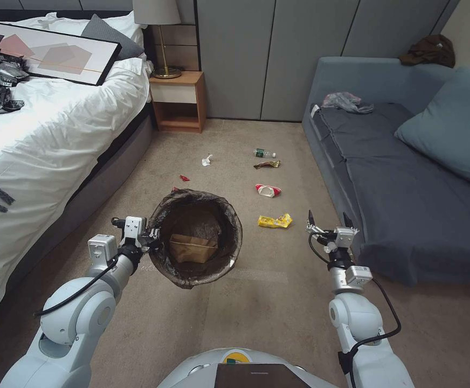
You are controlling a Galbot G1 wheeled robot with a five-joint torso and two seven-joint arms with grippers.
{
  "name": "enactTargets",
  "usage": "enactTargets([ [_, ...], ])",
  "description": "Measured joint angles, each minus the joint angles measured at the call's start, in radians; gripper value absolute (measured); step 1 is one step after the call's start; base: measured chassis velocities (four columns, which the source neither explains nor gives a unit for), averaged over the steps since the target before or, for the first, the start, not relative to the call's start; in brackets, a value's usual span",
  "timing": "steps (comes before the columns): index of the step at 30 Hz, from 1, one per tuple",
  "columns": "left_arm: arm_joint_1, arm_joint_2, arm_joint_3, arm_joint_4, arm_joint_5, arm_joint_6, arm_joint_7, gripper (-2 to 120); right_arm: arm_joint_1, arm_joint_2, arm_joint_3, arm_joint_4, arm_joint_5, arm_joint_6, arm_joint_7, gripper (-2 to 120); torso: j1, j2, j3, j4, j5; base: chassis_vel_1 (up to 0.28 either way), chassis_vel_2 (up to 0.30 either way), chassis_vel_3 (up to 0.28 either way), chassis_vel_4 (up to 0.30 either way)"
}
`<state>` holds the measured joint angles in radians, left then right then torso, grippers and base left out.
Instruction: Pick up the trash bin, then pick up the garbage from the floor and place it into the trash bin.
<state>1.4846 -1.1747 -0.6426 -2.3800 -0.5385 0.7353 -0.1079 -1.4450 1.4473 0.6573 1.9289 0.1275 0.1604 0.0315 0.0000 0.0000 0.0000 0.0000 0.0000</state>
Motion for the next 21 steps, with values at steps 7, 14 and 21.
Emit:
enactTargets([
  [7, 0.001, 0.001, 0.006, -0.005, 0.003, 0.000, 0.000, 0, -0.002, -0.001, -0.008, 0.001, 0.006, -0.001, 0.000, 100, 0.000, 0.000, 0.000, 0.0002, 0.0002, -0.080, 0.087, 0.102, -0.075],
  [14, 0.001, 0.003, 0.005, -0.006, 0.003, 0.000, 0.003, 0, -0.001, -0.002, -0.010, 0.003, 0.005, -0.003, 0.001, 100, 0.000, 0.000, 0.000, -0.0002, -0.0002, -0.210, 0.192, 0.208, -0.199],
  [21, 0.001, 0.002, 0.002, -0.005, 0.004, 0.000, 0.005, 0, -0.003, -0.001, -0.013, 0.004, 0.003, -0.002, -0.001, 100, 0.000, 0.000, 0.000, -0.0001, 0.0002, -0.273, 0.275, 0.280, -0.275],
])
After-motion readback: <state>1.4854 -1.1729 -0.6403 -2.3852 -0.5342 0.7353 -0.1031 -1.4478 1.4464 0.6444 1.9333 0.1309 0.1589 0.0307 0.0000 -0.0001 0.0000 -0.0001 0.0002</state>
